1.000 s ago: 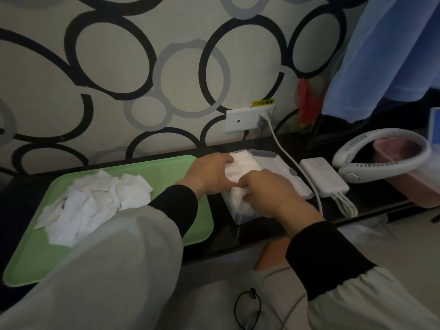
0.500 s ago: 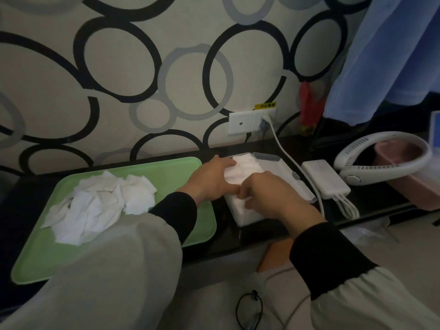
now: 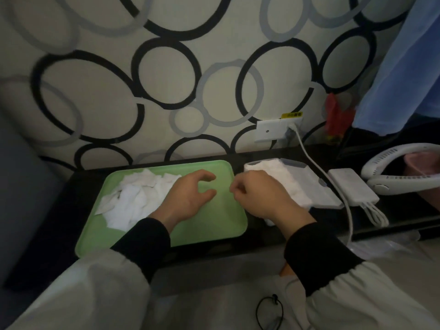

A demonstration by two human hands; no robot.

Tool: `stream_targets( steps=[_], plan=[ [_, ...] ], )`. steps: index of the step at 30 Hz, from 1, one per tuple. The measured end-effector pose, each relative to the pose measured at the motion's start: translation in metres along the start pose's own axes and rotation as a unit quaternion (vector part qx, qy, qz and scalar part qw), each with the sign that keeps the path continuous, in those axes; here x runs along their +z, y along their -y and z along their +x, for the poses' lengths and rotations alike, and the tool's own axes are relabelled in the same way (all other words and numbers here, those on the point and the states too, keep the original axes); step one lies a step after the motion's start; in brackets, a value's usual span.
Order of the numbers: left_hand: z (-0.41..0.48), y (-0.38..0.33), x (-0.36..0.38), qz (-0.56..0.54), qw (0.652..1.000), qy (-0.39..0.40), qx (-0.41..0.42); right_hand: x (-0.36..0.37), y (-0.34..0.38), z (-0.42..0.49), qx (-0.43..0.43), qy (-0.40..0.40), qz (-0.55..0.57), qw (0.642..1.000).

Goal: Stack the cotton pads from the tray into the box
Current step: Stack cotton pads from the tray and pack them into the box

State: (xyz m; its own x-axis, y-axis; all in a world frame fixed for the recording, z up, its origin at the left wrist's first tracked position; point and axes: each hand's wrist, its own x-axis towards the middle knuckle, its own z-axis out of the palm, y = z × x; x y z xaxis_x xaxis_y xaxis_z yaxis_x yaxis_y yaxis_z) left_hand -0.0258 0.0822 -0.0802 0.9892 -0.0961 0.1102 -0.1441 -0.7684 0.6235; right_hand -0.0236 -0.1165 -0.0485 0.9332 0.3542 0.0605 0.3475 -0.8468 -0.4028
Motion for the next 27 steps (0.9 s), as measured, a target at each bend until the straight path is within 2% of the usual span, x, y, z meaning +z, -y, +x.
stream_targets(
  steps=[8,11,14,17,21,27],
  plan=[
    [-0.060,0.087,-0.066,-0.046,0.978,-0.114,-0.170,0.055,0.072,0.017,-0.072,0.086,0.104,0.988],
    [-0.071,0.111,-0.082,-0.035,0.966,-0.141,-0.214,0.071,0.079,0.029,-0.073,0.075,0.111,0.988],
    [-0.073,0.127,-0.088,-0.017,0.961,-0.143,-0.237,0.083,0.080,0.043,-0.030,0.049,0.110,0.992],
    [-0.068,0.132,-0.087,-0.018,0.962,-0.136,-0.237,0.095,0.076,0.058,0.029,0.027,0.105,0.994],
    [-0.055,0.127,-0.080,-0.029,0.969,-0.130,-0.206,0.107,0.074,0.078,0.101,0.017,0.157,0.982],
    [-0.038,0.109,-0.069,-0.034,0.976,-0.142,-0.159,0.116,0.081,0.094,0.133,0.001,0.197,0.971]
  ],
)
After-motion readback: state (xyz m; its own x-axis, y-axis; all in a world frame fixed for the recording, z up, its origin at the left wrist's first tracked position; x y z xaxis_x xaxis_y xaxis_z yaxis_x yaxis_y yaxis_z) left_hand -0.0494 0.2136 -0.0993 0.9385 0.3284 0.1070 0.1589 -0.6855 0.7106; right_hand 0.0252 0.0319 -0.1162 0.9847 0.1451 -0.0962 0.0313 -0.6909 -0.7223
